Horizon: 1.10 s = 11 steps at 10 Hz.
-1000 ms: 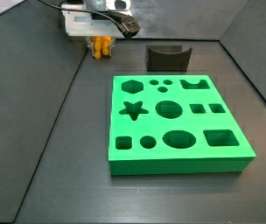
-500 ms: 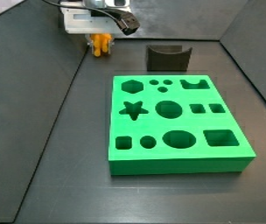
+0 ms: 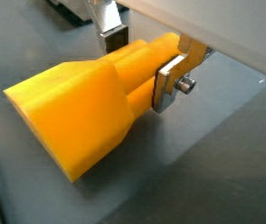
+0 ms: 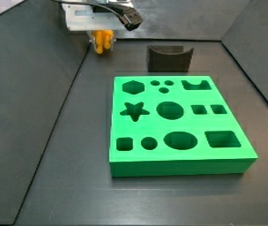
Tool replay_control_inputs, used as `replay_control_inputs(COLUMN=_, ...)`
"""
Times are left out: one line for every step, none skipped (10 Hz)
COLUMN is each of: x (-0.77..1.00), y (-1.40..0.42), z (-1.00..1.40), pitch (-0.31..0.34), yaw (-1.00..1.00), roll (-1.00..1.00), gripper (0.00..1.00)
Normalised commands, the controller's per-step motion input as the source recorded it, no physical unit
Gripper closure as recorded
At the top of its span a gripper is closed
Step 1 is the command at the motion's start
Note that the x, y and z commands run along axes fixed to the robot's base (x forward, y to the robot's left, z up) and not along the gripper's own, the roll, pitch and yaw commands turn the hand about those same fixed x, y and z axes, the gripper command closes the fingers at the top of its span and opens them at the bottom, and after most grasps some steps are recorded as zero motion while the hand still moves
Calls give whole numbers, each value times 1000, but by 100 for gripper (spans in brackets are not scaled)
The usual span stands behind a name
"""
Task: Pick up the 3 prong object. Move up. Rotate the 3 prong object. Place the 3 prong object on the fixture. Regrasp the 3 prong object. Move to above the board. Insert the 3 prong object.
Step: Move up, then rotate the 3 prong object.
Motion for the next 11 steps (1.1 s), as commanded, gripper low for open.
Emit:
replay_control_inputs(x=-41, y=-26, z=783, pitch=18, yaw=33, roll=-12, gripper=100)
replay_control_inputs(x=-52, y=-39, z=666, pitch=8, yaw=41, roll=-31, gripper=100)
replay_control_inputs(x=-44, y=-31, z=591, pitch=6, yaw=41, roll=-42, gripper=100)
replay_control_inputs(x=-26, y=-23, z=428, pitch=10, yaw=38, roll=-69, gripper=100)
replay_control_inputs(x=-16, y=-15, z=260, pitch=19, yaw=33, roll=-98, gripper=100)
replay_control_inputs(x=844, y=-284, z=833, pitch=0, yaw=0, roll=0, gripper=100)
replay_control_inputs(x=802, y=-270, z=708, pitch=25, yaw=-7, roll=-12, gripper=100)
replay_control_inputs(x=644, y=-169, z=559, pitch=83, yaw=9, roll=-13, gripper=100)
replay_control_inputs(x=407, y=-73, z=337, pitch=103, yaw=16, roll=-29, gripper=100)
replay_control_inputs(x=222, y=-49, z=165, pitch=99, yaw=19, roll=-42, gripper=100)
replay_control_inputs(x=0, y=0, z=0, pitch=0, yaw=-1000, roll=0, gripper=100)
